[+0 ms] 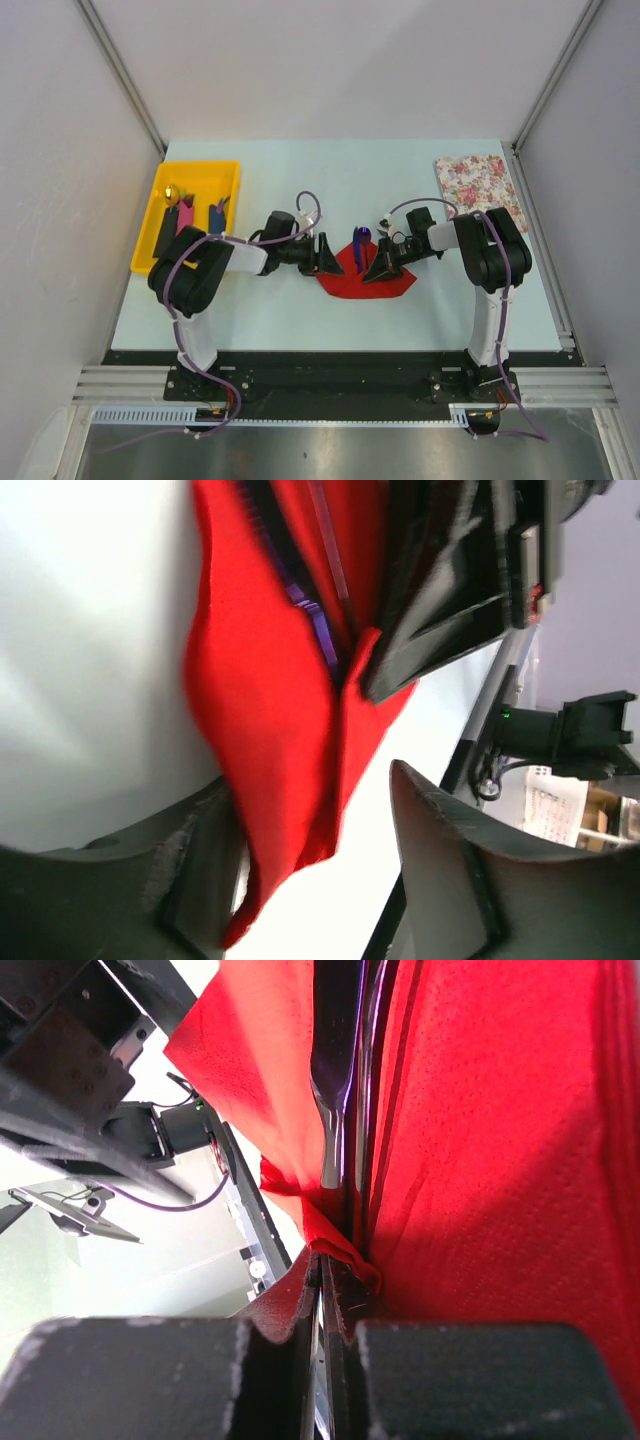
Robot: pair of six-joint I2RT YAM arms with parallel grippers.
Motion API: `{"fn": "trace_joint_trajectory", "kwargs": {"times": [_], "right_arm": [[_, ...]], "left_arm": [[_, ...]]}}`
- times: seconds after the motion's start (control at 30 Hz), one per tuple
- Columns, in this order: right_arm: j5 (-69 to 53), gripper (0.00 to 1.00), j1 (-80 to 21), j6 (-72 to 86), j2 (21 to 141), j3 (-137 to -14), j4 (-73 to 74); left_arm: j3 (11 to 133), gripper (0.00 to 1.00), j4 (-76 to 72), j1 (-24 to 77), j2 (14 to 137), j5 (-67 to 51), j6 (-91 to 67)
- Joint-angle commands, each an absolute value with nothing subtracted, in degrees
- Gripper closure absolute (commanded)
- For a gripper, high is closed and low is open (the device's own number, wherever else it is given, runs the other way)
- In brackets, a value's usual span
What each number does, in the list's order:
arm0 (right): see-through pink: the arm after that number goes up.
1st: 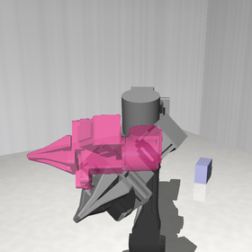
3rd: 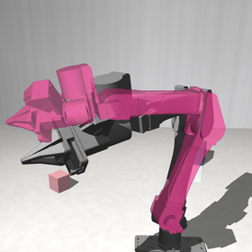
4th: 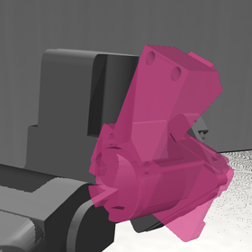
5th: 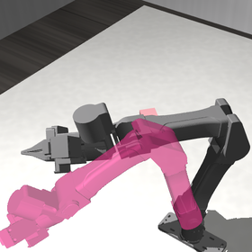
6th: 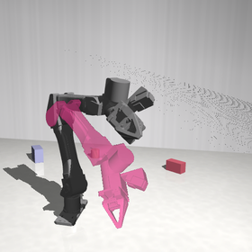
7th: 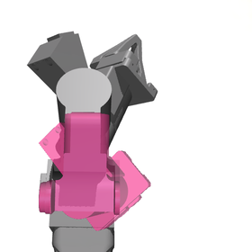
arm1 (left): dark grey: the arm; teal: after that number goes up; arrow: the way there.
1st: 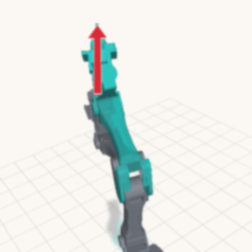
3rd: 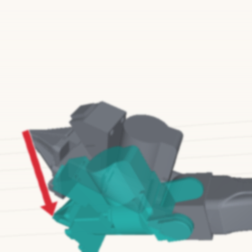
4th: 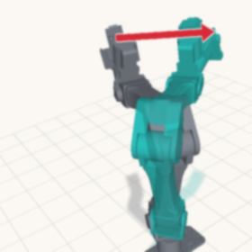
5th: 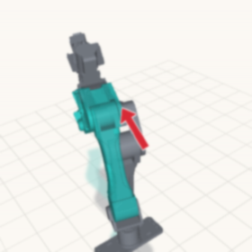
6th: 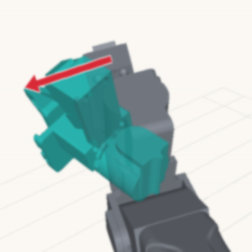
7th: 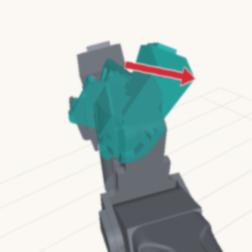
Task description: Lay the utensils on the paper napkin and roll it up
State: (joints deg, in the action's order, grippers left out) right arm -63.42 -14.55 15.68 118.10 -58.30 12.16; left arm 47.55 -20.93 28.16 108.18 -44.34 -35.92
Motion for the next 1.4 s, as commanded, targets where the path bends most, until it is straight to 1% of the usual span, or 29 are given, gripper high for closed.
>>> {"fn": "trace_joint_trajectory", "kwargs": {"times": [0.0, 0.03, 0.07, 0.13, 0.17, 0.2, 0.27, 0.33, 0.37, 0.47, 0.6, 1.0, 1.37], "right_arm": [[-57.48, 0.93, -14.68, 13.97, 118.92, -58.89, 12.66], [-57.39, 0.93, -14.68, 14.06, 118.92, -58.89, 12.74], [-57.39, 0.93, -14.68, 14.06, 118.92, -58.89, 12.74], [-57.13, 0.93, -14.76, 14.15, 118.83, -58.89, 12.74], [-57.13, 0.93, -14.68, 14.06, 118.74, -58.97, 12.74], [-57.04, 0.93, -14.85, 14.24, 118.74, -58.89, 12.66], [-56.95, 0.93, -14.94, 14.5, 118.83, -58.8, 12.48], [-56.69, 0.93, -14.94, 14.59, 118.92, -58.8, 12.31], [-56.69, 0.93, -15.03, 14.59, 118.83, -58.97, 12.3], [-56.51, 0.93, -15.03, 14.5, 118.65, -58.89, 12.3], [-56.25, 0.93, -15.03, 14.41, 118.48, -58.62, 12.3], [-56.43, 0.92, -15.12, 14.68, 118.48, -58.8, 12.22], [-56.6, 0.92, -14.86, 14.77, 117.51, -58.8, 12.65]], "left_arm": [[45.53, 0.41, -14.16, 25.84, 104.25, -44.91, -32.7], [45.53, 0.44, -11.98, 25.84, 102.93, -45.17, -31.56], [45.44, 0.5, -11.34, 25.84, 102.4, -45.35, -31.47], [45.44, 0.57, -10.2, 25.93, 101.17, -45.09, -31.46], [45.7, 0.67, -9.76, 26.1, 100.99, -44.39, -31.2], [46.92, 0.72, -8.62, 26.8, 100.73, -43.34, -30.59], [47.98, 0.78, -8.43, 27.77, 100.55, -43.5, -30.23], [50.35, 0.82, -7.47, 29.35, 101.07, -43.85, -30.58], [50.97, 0.86, -7.64, 29.7, 101.77, -44.9, -31.11], [52.2, 0.92, -8.61, 31.11, 102.39, -45.78, -32.25], [54.13, 0.94, -11.5, 32.52, 104.5, -47.63, -35.32], [62.04, 0.92, -17.05, 36.12, 113.11, -49.83, -40.43], [63.98, 0.89, -19.86, 37.35, 118.38, -49.4, -42.27]]}}
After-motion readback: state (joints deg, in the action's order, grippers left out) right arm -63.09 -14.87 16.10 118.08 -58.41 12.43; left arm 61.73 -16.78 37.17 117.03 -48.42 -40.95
